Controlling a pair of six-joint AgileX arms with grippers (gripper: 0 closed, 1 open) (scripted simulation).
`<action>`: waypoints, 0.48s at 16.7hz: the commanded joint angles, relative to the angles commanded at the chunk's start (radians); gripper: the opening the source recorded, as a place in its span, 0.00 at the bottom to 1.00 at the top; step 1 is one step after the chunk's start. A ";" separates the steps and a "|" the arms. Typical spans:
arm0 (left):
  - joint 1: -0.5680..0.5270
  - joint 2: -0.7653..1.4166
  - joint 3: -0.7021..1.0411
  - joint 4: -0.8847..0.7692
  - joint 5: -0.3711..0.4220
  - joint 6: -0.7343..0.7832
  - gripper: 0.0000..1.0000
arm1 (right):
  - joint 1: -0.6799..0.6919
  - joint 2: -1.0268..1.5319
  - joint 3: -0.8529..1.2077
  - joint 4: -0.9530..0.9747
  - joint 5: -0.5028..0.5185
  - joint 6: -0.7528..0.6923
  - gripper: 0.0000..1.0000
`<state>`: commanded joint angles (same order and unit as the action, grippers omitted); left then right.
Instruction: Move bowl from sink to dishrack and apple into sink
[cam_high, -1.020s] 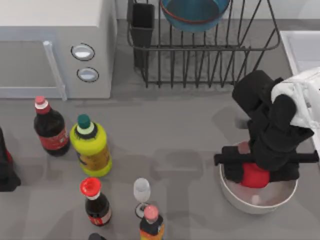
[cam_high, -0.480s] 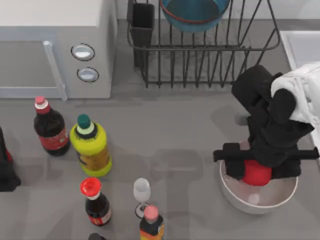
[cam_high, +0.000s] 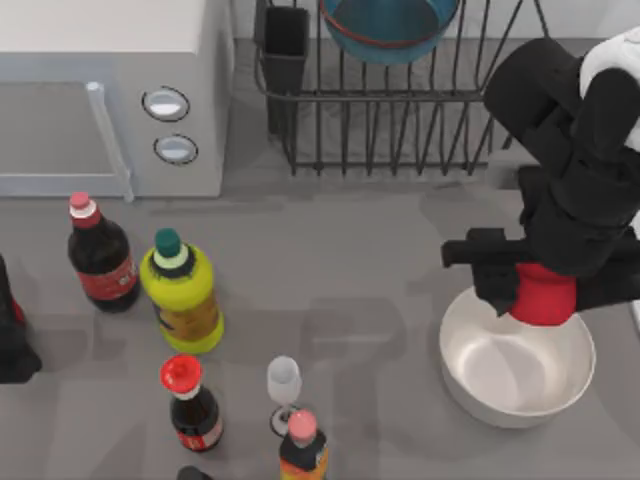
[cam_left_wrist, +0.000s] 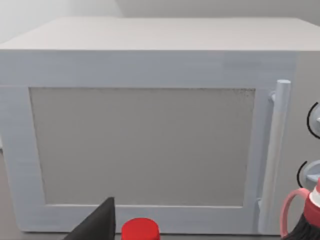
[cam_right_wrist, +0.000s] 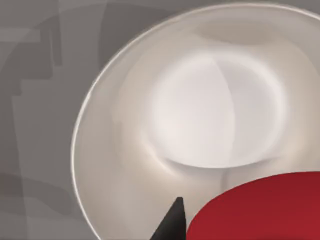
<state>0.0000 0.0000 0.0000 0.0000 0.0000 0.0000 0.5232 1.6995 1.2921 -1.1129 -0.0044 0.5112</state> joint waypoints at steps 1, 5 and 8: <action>0.000 0.000 0.000 0.000 0.000 0.000 1.00 | -0.001 -0.008 0.009 -0.012 0.000 -0.001 0.00; 0.000 0.000 0.000 0.000 0.000 0.000 1.00 | 0.001 -0.006 0.008 -0.011 -0.001 0.001 0.00; 0.000 0.000 0.000 0.000 0.000 0.000 1.00 | -0.021 -0.001 -0.009 0.018 -0.002 -0.013 0.00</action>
<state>0.0000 0.0000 0.0000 0.0000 0.0000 0.0000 0.5019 1.6986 1.2834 -1.0951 -0.0063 0.4978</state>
